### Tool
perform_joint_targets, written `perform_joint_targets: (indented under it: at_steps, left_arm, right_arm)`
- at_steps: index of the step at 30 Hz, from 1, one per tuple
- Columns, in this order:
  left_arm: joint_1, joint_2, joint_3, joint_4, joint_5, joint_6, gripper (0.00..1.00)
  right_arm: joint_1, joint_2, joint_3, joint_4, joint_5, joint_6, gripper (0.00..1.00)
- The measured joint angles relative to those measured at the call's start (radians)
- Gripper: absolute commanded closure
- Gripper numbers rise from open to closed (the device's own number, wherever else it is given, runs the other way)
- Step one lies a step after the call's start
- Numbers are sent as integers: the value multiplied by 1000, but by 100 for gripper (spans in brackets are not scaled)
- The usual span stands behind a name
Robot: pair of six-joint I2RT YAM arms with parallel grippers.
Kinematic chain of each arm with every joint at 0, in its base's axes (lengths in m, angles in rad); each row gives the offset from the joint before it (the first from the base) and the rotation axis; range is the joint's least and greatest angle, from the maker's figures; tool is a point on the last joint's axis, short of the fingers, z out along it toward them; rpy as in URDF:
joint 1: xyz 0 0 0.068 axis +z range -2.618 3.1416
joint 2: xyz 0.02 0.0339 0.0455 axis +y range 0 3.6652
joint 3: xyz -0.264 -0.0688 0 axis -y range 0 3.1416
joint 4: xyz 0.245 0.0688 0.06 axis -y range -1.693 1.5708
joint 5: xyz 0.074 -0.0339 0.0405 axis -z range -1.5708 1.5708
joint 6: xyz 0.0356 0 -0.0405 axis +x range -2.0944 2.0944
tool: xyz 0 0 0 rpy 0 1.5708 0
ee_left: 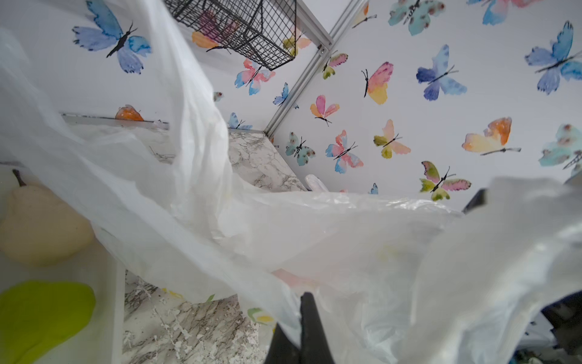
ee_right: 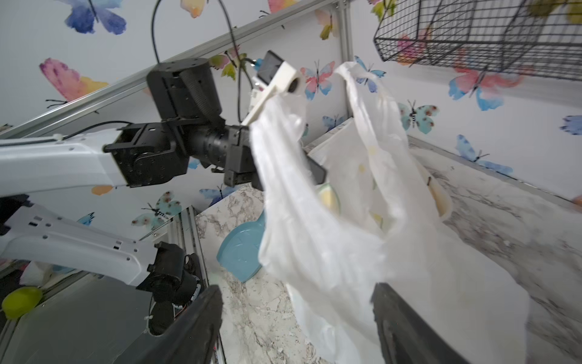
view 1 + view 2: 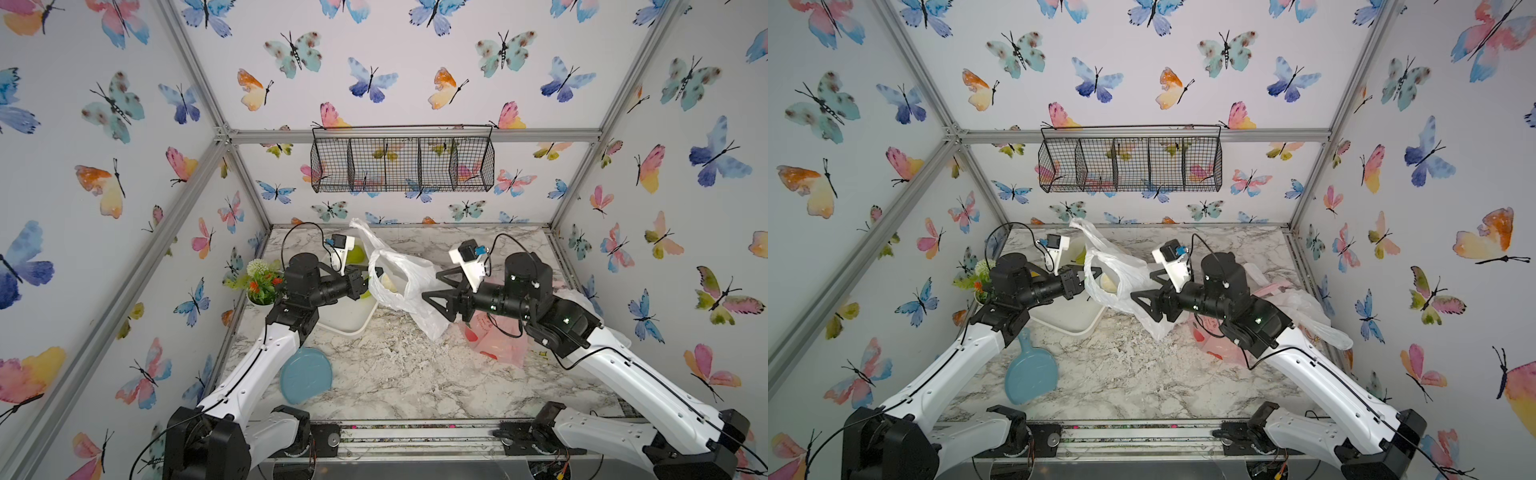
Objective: Place the pears into plastic bags & tie knots
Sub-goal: Pick up the plastic bag at the center of the board.
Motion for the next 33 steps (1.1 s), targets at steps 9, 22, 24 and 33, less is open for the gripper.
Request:
perform_joint_targets:
  at_steps: [9, 22, 24, 33]
  left_arm:
    - [-16, 19, 93, -97, 48, 196, 100]
    - [-100, 78, 158, -131, 18, 178, 100]
    - [-100, 76, 164, -132, 19, 170, 100]
    - [-84, 94, 206, -258, -10, 180, 55]
  right_arm:
    - [-150, 268, 367, -228, 60, 27, 17]
    - [-10, 463, 373, -346, 284, 155, 44]
    - [-13, 459, 346, -336, 348, 162, 66]
    - [-128, 433, 315, -354, 417, 146, 97]
